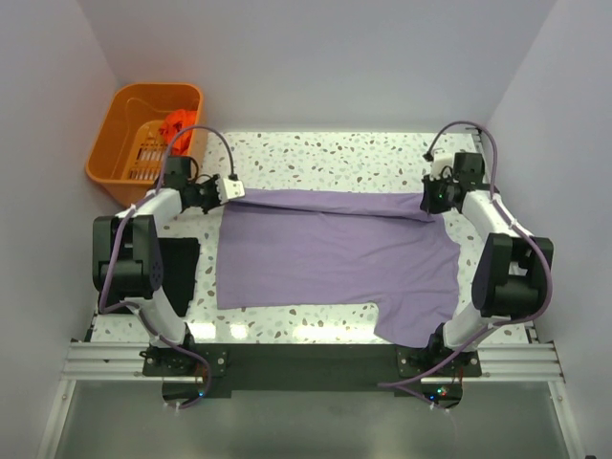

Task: Fold and stack the t-shirts
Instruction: Fold the tshirt

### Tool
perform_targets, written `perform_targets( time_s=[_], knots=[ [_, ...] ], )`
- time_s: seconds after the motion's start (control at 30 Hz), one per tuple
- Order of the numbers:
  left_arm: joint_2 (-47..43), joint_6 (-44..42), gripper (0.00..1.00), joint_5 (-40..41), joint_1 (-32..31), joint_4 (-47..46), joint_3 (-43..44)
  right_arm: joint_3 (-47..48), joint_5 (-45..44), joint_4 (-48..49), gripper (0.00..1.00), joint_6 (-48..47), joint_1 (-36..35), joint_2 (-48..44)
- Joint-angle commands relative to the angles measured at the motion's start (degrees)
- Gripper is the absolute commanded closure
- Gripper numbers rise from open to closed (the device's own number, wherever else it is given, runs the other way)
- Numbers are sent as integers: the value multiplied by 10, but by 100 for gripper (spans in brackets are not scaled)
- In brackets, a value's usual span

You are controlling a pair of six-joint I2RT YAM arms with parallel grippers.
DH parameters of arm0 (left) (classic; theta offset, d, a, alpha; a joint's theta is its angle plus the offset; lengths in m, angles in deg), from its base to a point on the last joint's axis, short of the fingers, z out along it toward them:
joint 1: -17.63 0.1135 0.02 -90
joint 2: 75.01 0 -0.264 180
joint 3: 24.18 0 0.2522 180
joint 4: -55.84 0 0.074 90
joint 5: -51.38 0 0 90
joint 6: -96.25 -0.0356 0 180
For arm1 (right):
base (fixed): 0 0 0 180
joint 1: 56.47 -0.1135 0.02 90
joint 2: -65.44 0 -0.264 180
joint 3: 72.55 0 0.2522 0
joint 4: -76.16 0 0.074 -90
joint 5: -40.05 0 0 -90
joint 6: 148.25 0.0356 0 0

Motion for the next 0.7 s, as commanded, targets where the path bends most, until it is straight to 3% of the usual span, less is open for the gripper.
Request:
perform_targets(
  time_s=[0.0,0.67],
  knots=[
    [-3,-30,100,3,1,5,-9,-16,-9,-1,100,-11,3,-32],
    [-13,-22,100,19,-16,70,5,40,-28,-10,100,-40,3,-21]
  ],
)
